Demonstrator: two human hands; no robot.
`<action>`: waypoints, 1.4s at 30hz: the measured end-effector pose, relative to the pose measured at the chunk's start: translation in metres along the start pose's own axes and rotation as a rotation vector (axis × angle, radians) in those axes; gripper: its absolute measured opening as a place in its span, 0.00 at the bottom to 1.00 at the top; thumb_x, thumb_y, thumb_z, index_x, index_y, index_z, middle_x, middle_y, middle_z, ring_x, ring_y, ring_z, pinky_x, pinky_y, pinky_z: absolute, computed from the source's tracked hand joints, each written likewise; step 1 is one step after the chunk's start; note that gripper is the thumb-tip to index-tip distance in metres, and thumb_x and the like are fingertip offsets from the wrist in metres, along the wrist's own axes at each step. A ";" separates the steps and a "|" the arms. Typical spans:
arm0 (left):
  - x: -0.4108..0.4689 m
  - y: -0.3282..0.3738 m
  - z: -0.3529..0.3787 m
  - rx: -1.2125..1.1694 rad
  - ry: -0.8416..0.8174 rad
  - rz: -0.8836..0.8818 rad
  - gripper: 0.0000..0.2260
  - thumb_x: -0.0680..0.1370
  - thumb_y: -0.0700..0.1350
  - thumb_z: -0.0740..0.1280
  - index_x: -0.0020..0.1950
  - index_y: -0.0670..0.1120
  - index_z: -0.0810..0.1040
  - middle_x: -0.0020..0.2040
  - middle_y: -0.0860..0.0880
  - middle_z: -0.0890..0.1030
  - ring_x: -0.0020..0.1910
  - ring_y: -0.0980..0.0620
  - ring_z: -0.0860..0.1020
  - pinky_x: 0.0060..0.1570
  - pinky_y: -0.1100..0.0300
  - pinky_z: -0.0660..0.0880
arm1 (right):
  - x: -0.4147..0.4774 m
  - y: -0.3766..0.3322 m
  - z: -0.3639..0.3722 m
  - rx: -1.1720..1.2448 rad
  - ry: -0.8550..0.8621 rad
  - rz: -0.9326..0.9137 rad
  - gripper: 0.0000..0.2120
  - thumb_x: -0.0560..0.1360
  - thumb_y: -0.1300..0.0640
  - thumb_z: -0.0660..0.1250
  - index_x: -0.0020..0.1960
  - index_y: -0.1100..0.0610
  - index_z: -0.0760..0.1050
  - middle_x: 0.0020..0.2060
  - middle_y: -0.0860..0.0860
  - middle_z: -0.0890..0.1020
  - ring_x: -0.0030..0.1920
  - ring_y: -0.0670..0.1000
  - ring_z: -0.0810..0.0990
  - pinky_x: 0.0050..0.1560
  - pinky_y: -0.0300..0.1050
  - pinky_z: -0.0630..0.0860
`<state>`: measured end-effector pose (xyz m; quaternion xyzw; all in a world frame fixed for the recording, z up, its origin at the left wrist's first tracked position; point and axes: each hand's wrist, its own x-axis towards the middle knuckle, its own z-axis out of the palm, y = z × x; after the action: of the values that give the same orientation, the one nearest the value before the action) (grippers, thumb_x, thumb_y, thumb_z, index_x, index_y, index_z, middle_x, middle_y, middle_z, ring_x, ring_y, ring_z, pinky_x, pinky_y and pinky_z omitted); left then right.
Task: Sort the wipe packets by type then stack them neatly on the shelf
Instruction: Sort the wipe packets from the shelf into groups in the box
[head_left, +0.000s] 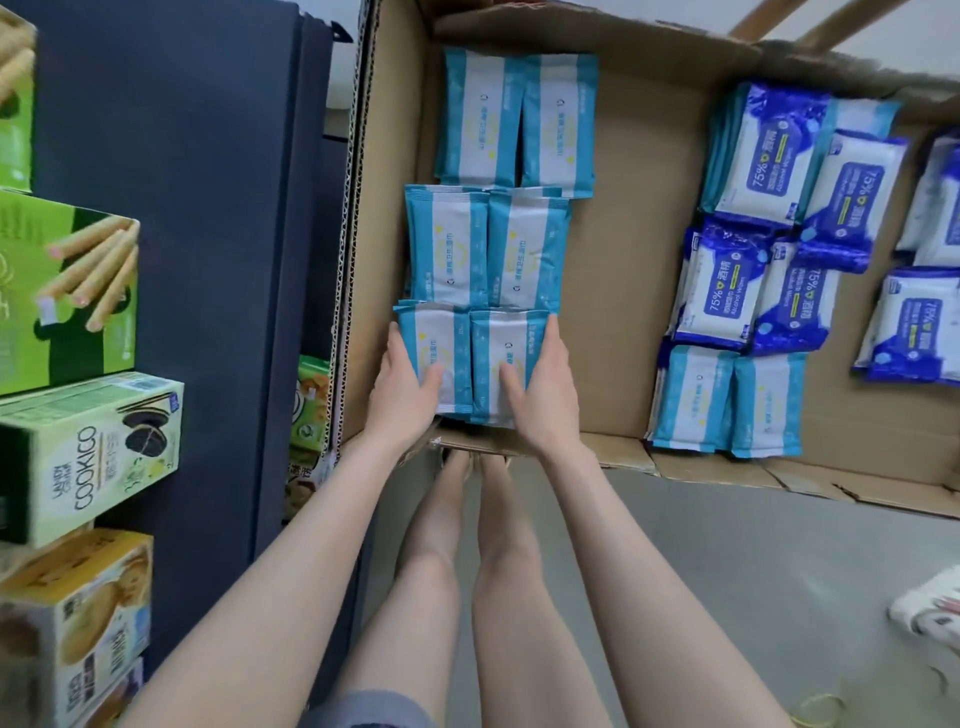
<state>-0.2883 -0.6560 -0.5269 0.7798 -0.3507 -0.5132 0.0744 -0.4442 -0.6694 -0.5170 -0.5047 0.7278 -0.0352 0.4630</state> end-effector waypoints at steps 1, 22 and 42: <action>0.000 0.000 -0.002 0.015 -0.012 -0.005 0.29 0.78 0.46 0.62 0.76 0.48 0.53 0.69 0.45 0.71 0.65 0.44 0.71 0.65 0.45 0.68 | 0.001 -0.001 -0.002 -0.036 -0.005 -0.001 0.36 0.78 0.54 0.63 0.78 0.58 0.46 0.75 0.56 0.60 0.70 0.59 0.65 0.66 0.55 0.65; -0.084 0.106 0.023 0.321 0.078 0.455 0.14 0.80 0.44 0.62 0.64 0.42 0.74 0.61 0.45 0.76 0.62 0.46 0.72 0.62 0.52 0.67 | -0.043 0.034 -0.133 -0.116 0.195 -0.179 0.14 0.78 0.58 0.63 0.62 0.61 0.74 0.61 0.55 0.75 0.61 0.56 0.73 0.62 0.48 0.68; -0.112 0.145 0.262 0.117 0.036 0.094 0.16 0.79 0.43 0.63 0.66 0.42 0.70 0.62 0.46 0.73 0.62 0.47 0.72 0.59 0.58 0.67 | -0.015 0.225 -0.229 -0.121 -0.016 -0.033 0.13 0.79 0.57 0.61 0.63 0.59 0.72 0.62 0.53 0.74 0.62 0.54 0.71 0.57 0.42 0.65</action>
<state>-0.6052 -0.6301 -0.4952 0.7747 -0.4150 -0.4735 0.0589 -0.7630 -0.6433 -0.4938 -0.5439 0.7165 0.0053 0.4367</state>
